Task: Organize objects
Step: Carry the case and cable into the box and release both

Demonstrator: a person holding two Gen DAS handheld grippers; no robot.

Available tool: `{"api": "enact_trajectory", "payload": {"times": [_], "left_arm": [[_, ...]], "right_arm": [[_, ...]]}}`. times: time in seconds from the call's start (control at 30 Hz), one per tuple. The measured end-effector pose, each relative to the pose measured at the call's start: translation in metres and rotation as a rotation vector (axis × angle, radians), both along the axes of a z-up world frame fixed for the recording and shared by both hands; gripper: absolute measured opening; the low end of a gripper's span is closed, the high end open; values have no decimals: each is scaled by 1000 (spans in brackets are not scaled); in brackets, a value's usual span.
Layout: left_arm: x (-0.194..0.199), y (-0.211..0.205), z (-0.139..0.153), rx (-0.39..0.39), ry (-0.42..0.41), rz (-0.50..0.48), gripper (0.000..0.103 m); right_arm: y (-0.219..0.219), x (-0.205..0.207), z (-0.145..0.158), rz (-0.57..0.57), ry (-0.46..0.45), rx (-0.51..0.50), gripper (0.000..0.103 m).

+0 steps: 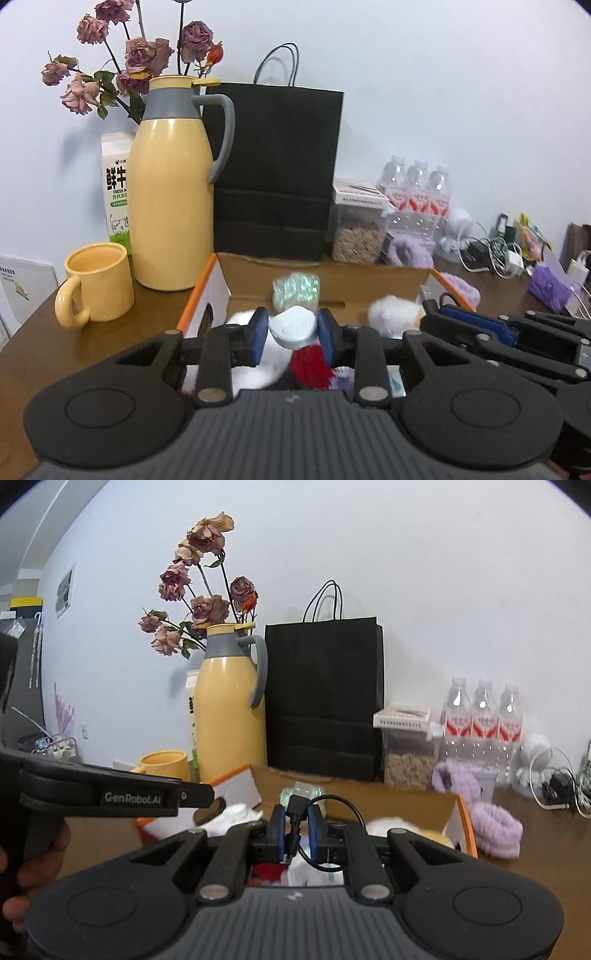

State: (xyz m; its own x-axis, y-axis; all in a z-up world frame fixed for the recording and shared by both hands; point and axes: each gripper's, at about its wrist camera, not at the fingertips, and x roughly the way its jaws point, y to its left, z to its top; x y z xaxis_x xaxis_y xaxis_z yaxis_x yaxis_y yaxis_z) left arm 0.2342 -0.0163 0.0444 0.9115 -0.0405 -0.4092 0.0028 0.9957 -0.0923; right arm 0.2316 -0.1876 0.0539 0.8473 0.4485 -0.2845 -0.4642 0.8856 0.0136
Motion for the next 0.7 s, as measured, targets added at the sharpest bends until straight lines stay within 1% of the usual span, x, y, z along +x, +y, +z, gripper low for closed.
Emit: {"api": "enact_trajectory", "payload": {"times": [0.1,0.27,0.43,0.63,0.7], "left_arm": [[16,2,1,-12,-1,13,30],[43,7,-5,-21,8,25,30],[67,12,-14,-13,36,30,30],[80,10,-25,18,66,6,30],[80,10,-27,22,66,12,39]], "right_arm": [[8,20,0,-10,4,-16,11],[18,51,-12,-26,37,-32,11],[23,73,-25,-15,67,-56,11],[28,88,-33,-13,89,-85,12],[27,90,-34,-21,103,-89,12]]}}
